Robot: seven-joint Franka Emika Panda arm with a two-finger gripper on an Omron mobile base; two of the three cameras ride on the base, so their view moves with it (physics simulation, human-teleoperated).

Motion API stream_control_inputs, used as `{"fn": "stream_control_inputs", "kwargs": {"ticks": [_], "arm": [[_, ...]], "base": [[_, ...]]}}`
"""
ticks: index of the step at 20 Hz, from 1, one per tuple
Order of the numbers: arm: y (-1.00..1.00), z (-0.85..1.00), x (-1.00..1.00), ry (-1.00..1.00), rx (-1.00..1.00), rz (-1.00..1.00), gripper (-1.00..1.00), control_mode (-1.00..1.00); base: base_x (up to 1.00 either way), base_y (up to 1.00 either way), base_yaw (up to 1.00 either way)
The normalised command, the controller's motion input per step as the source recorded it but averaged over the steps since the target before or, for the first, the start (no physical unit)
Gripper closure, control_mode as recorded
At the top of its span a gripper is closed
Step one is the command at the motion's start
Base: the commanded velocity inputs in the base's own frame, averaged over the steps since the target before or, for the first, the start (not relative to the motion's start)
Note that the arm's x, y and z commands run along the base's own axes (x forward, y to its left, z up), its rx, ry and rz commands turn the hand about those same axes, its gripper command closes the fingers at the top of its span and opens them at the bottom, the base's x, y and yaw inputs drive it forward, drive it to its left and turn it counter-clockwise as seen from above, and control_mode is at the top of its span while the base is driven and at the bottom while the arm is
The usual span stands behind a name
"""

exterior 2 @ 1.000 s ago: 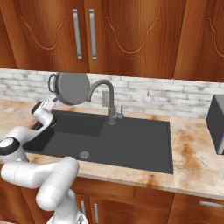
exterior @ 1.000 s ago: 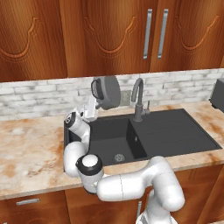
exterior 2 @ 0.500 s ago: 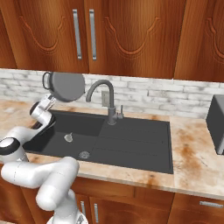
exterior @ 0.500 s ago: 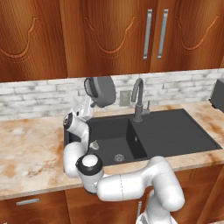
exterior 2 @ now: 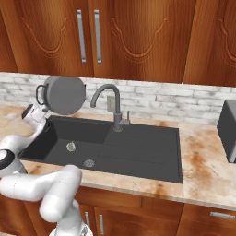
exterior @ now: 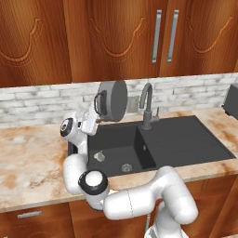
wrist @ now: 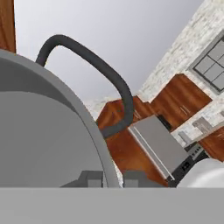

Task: Dump the garlic from the pot into the sink. Then turn on the water and wash the garlic. Then turn off the water and put the garlic back in the pot.

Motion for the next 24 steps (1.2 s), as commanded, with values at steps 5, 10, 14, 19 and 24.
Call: {"fn": "stream_control_inputs", "kwargs": {"ticks": [5,10,14,19,24], "arm": [[-0.35,0.22,-1.0,-0.02,0.65,0.27,1.0,-1.0],[-0.07,0.29,-1.0,0.07,0.61,0.41,1.0,-1.0],[0.0,0.25,-0.86,0.1,0.55,0.45,1.0,-1.0],[-0.09,0.18,-0.67,0.11,0.58,0.47,1.0,-1.0],[-0.31,0.01,-0.55,0.09,0.61,0.45,1.0,-1.0]], "base": [[0.0,0.0,0.0],[0.0,0.0,0.0],[0.0,0.0,0.0],[0.0,0.0,0.0],[0.0,0.0,0.0]]}}
